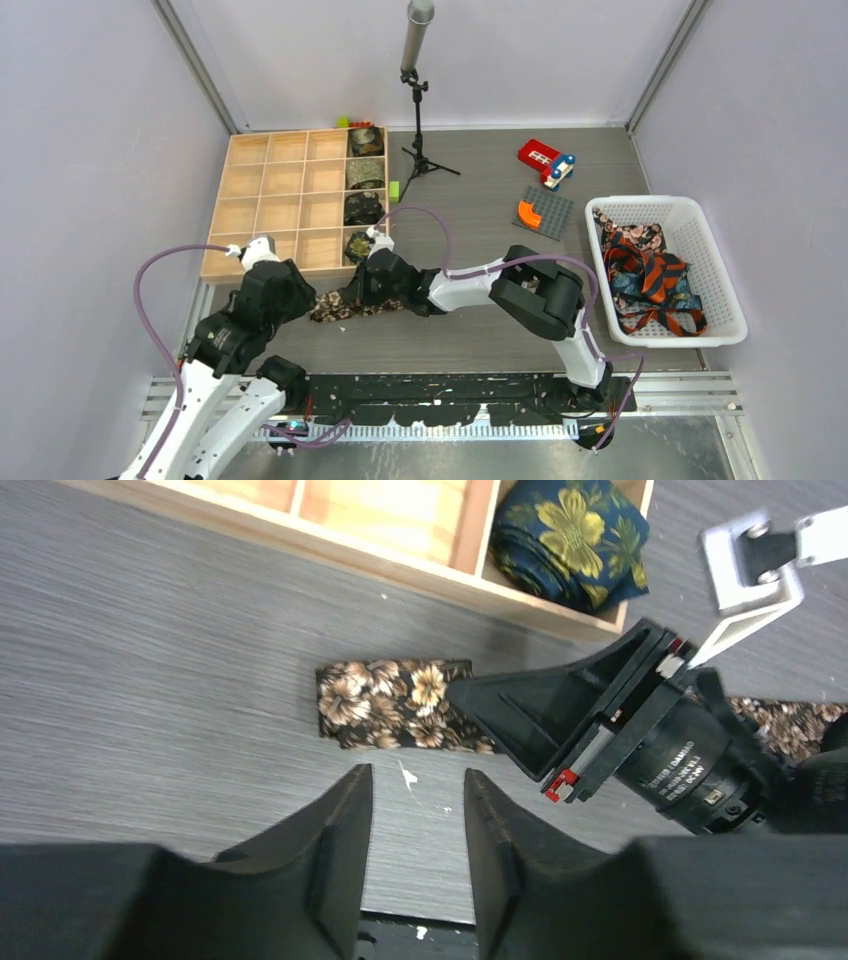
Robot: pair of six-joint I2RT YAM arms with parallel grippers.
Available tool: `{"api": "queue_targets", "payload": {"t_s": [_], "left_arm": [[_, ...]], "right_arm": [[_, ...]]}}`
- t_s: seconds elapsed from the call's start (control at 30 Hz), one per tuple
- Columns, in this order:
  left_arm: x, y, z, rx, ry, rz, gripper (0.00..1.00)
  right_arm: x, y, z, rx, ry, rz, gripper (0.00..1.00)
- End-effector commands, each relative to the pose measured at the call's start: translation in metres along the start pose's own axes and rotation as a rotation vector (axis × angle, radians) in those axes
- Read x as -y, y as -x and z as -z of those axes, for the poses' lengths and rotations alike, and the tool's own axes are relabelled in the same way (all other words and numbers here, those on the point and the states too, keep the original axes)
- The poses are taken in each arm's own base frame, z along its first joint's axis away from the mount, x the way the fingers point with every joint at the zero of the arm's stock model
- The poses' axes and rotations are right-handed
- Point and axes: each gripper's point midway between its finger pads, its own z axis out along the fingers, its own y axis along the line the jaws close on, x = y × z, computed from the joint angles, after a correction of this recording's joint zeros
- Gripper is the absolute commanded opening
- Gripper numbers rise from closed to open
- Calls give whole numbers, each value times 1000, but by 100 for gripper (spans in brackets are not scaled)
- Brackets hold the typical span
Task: Roll the ties
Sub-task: Roll the tie at the center of the board.
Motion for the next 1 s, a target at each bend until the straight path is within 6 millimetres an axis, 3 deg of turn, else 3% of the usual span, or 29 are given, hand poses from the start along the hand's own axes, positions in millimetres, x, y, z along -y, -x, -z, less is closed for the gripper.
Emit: {"api": "queue_targets", "payload": {"t_s": [0.0, 0.2, 0.33, 0.4, 0.5, 0.6, 0.7, 0.97], "left_arm": [[25, -16, -8, -100, -94, 7, 36], [27, -50, -27, -222, -74, 48, 28], [11, -43, -34, -153, 8, 81, 29], [2, -37, -34, -101, 41, 101, 32], [-18, -32, -38, -9, 111, 155, 47], [-33, -33, -39, 52, 148, 195, 51], [-42, -38, -40, 62, 181, 243, 65], [-38, -55, -58, -34, 233, 196, 64]], "right_arm": [[-52, 53, 28, 145, 91, 77, 0], [-45, 39, 22, 83, 81, 81, 0], [-37, 17, 13, 10, 98, 49, 0], [-33, 12, 11, -8, 89, 45, 0], [-27, 4, 7, -47, 64, 53, 0], [-19, -3, 4, -71, 46, 50, 0], [-9, -10, 4, -81, 30, 47, 0], [1, -14, 1, -88, 3, 67, 0]]}}
